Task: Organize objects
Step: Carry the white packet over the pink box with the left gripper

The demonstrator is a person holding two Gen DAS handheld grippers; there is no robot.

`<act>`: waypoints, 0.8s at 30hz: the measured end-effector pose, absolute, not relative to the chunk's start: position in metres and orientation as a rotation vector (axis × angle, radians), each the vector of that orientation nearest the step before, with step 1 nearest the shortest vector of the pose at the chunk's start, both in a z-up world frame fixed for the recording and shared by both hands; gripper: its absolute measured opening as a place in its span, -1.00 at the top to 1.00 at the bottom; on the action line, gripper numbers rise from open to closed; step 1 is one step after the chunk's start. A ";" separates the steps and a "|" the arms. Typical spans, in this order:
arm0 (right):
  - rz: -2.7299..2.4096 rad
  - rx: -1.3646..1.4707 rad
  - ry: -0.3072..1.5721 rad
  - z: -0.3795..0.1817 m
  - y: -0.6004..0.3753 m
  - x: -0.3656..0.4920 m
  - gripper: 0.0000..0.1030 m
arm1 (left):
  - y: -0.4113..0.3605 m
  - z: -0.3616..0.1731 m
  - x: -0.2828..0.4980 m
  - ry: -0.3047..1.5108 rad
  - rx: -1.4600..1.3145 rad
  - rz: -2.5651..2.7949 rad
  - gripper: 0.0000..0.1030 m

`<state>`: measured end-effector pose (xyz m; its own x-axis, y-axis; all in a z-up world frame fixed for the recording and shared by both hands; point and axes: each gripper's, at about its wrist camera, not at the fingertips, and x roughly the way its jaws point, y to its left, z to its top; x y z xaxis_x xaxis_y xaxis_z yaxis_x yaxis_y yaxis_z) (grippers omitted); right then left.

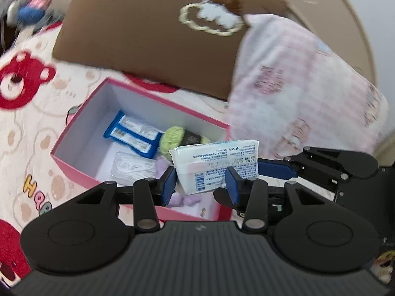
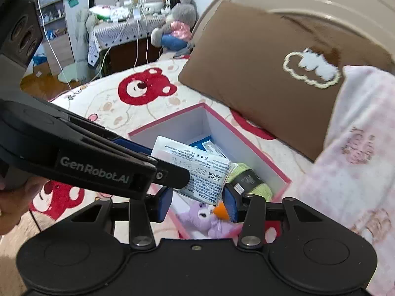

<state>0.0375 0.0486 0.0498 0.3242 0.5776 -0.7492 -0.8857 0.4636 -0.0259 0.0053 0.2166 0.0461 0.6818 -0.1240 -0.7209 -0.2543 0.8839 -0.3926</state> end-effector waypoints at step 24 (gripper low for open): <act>0.943 -0.363 1.108 -0.075 0.143 0.143 0.06 | 0.283 -0.070 0.099 0.896 -0.393 0.102 0.20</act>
<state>0.1425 0.1433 -0.0752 0.1259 0.4612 -0.8783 -0.7931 0.5786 0.1902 0.0989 0.2831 -0.0703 0.6254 -0.0757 -0.7766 -0.2488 0.9240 -0.2904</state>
